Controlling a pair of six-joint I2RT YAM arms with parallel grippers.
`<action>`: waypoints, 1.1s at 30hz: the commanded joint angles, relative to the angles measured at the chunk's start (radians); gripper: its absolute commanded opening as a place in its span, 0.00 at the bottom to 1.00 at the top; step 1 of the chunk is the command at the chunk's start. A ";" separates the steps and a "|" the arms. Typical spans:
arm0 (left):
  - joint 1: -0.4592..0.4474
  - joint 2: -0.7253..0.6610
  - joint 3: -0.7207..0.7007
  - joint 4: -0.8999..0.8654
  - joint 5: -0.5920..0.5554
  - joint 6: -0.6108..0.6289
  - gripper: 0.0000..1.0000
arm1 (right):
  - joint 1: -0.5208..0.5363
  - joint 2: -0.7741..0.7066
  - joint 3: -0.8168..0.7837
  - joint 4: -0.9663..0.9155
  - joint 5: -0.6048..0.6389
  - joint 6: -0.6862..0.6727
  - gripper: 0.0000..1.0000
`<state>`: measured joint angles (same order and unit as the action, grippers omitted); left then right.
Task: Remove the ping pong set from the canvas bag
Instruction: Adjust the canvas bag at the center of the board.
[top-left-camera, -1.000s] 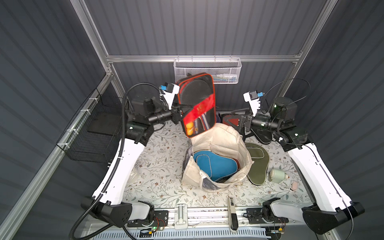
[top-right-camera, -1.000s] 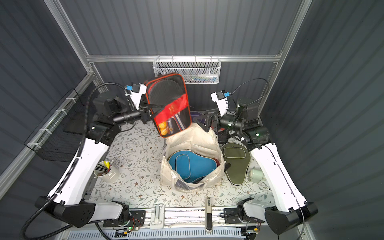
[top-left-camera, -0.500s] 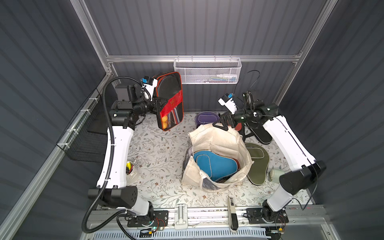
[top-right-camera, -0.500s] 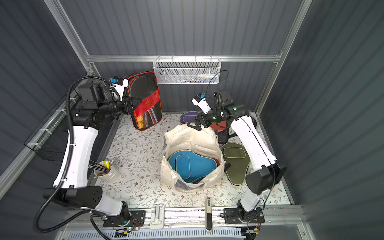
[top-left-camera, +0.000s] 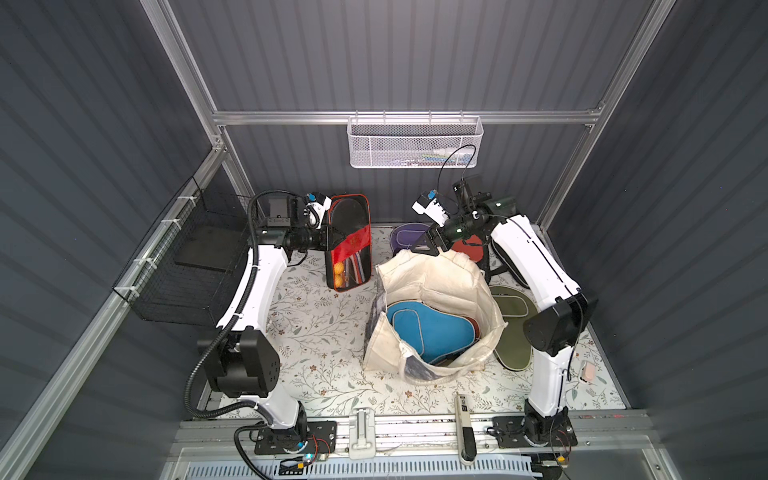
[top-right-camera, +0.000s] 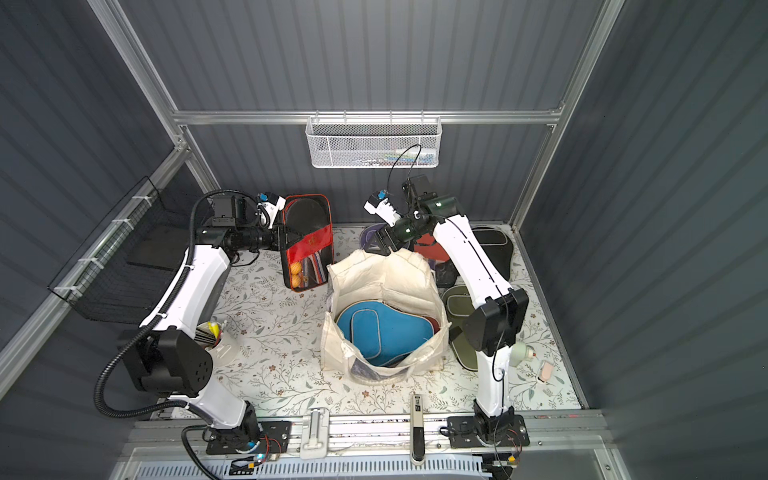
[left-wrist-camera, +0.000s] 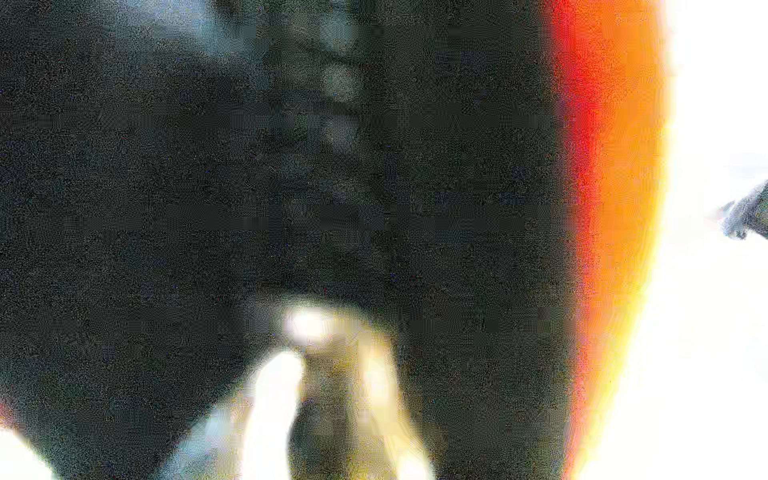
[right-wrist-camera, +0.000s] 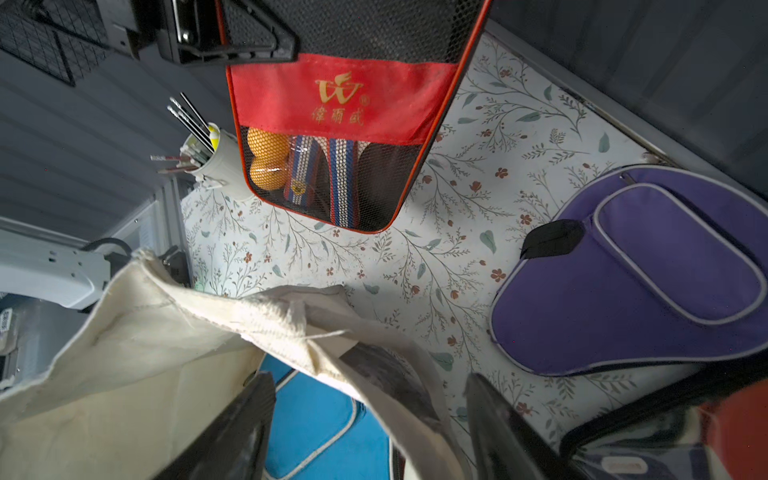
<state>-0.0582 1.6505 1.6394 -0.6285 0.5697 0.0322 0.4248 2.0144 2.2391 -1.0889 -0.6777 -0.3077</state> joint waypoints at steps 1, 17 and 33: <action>-0.005 0.001 0.001 0.141 0.074 -0.015 0.00 | 0.011 0.012 0.027 -0.033 -0.009 -0.013 0.68; -0.006 0.144 0.010 0.255 0.131 -0.067 0.00 | 0.087 -0.187 -0.168 0.055 0.150 0.008 0.00; -0.005 0.333 0.128 0.261 0.085 -0.072 0.00 | 0.385 -0.757 -1.243 0.653 0.501 0.286 0.00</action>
<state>-0.0582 1.9797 1.6875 -0.4473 0.6209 -0.0383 0.7742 1.2900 1.0756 -0.5316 -0.2913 -0.1139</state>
